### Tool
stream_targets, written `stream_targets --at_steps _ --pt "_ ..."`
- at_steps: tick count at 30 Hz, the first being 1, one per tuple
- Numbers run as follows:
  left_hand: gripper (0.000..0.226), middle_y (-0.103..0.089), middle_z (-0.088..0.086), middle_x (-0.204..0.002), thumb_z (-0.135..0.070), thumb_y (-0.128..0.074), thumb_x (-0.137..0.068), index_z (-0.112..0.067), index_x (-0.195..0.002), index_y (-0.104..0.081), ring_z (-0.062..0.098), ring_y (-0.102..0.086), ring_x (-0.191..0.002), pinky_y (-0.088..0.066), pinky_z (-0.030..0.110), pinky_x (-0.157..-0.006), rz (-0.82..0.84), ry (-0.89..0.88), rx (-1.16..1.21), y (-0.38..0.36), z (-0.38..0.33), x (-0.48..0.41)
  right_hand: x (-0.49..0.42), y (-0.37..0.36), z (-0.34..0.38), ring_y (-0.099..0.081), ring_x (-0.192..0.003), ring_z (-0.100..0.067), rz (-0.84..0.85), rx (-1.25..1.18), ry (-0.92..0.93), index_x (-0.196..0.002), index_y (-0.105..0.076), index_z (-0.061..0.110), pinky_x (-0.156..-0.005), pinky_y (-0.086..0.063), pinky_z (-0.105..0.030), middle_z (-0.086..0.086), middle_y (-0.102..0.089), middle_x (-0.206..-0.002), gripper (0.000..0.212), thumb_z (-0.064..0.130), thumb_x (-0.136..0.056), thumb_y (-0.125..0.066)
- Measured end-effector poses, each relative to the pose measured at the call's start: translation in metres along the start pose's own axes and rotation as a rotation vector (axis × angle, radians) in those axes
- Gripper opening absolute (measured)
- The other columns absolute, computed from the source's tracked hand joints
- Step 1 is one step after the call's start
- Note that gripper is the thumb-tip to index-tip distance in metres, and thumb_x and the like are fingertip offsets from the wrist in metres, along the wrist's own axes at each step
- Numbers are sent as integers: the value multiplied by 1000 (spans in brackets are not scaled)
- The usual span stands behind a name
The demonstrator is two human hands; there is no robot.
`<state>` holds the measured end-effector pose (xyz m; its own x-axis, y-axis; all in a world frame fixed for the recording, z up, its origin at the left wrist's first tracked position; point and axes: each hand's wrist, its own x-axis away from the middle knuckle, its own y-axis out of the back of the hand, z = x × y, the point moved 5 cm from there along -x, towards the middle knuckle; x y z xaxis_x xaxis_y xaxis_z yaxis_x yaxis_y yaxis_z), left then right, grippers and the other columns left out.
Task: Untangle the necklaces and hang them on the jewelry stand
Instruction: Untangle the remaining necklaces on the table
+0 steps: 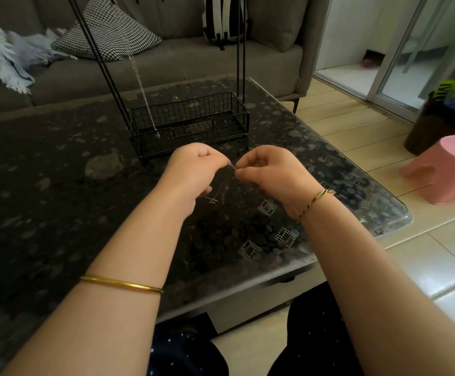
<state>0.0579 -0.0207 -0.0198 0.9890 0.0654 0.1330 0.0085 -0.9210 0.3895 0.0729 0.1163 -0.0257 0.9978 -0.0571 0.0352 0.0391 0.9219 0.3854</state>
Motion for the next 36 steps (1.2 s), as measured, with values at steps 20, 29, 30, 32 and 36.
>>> stream_targets --at_steps 20,29,30,32,36 --pt "12 -62 3 -81 -8 -55 -89 -12 -84 -66 10 -54 -67 -43 20 -52 109 130 125 -5 -2 5 2 4 2 -55 -67 -5 -78 -18 30 -75 -68 20 -67 -49 -21 6 -63 -72 11 12 -83 -68" --pt "13 -62 2 -85 -8 -53 -90 -13 -84 -64 8 -55 -66 -40 20 -50 92 173 282 -3 0 5 3 -5 -1 -44 -49 -2 28 -198 -131 -73 -66 14 -52 -33 -18 6 -53 -55 13 17 -86 -65" --pt "14 -62 2 -84 -8 -53 -90 -12 -83 -64 7 -55 -65 -39 19 -50 99 179 303 -4 -1 6 3 -5 -1 -43 -51 -4 22 -217 -140 -73 -65 13 -52 -33 -19 6 -52 -53 13 16 -86 -64" --pt "14 -62 2 -83 -7 -52 -91 -11 -83 -63 7 -54 -65 -40 19 -50 105 178 327 -5 -2 6 2 -6 -1 -41 -51 -7 12 -248 -160 -73 -65 10 -51 -33 -20 5 -50 -51 14 15 -86 -62" --pt "12 -59 3 -82 -5 -53 -93 -12 -88 -61 8 -52 -67 -43 19 -51 113 132 263 -6 -4 7 2 -6 -2 -40 -48 -6 -20 -270 -161 -75 -65 9 -46 -33 -18 4 -49 -53 15 15 -87 -59"
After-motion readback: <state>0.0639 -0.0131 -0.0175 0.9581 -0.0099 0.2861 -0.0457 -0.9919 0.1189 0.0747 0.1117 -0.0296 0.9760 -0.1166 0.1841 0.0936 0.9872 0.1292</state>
